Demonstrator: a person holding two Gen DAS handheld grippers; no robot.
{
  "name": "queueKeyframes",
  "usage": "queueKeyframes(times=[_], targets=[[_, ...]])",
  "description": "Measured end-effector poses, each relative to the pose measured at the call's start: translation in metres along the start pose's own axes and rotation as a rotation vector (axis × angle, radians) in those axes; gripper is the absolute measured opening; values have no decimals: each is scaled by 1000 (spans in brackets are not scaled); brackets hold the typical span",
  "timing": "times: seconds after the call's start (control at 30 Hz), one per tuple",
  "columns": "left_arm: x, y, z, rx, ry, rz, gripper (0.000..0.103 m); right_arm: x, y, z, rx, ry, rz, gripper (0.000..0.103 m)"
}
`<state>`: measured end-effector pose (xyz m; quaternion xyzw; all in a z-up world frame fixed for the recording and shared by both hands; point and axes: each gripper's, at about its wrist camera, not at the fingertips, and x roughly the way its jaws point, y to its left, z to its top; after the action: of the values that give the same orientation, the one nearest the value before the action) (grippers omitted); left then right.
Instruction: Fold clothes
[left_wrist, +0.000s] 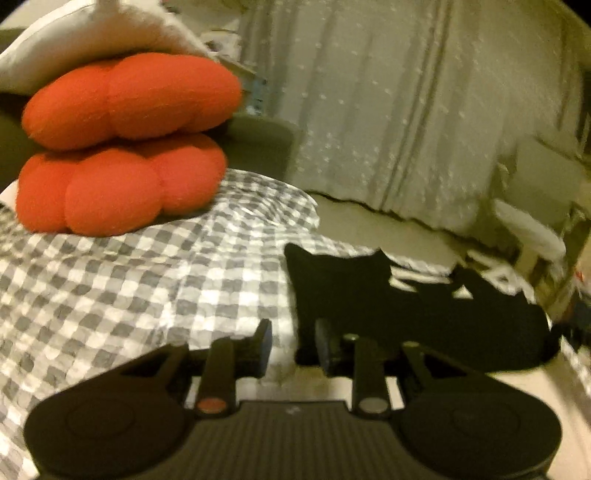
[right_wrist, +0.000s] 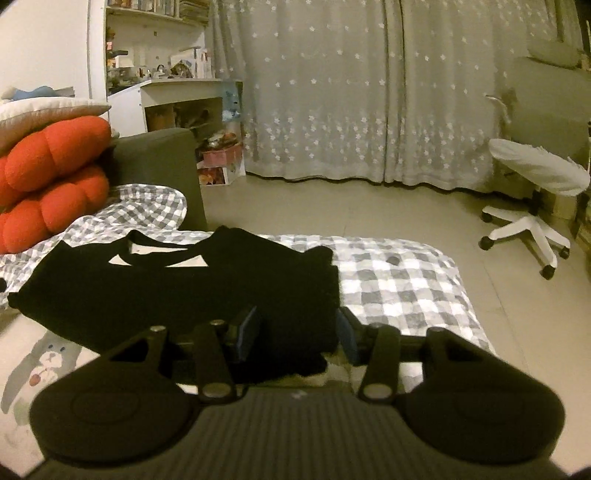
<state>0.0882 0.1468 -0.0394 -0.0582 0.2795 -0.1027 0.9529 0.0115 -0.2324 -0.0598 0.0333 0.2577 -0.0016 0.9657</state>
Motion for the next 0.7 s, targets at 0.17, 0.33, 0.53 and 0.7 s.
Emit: queueKeyframes(times=[0.17, 0.33, 0.53, 0.7], targets=[[9, -8, -8, 64, 31, 17, 25, -2, 0, 0, 3, 7, -6, 49], [17, -4, -6, 1, 61, 85, 3, -4, -1, 0, 2, 18, -22, 51], [8, -11, -4, 16, 54, 98, 5, -7, -5, 0, 2, 52, -37, 53], [-5, -19, 0, 40, 24, 61, 19, -11, 1, -1, -18, 92, 9, 55]])
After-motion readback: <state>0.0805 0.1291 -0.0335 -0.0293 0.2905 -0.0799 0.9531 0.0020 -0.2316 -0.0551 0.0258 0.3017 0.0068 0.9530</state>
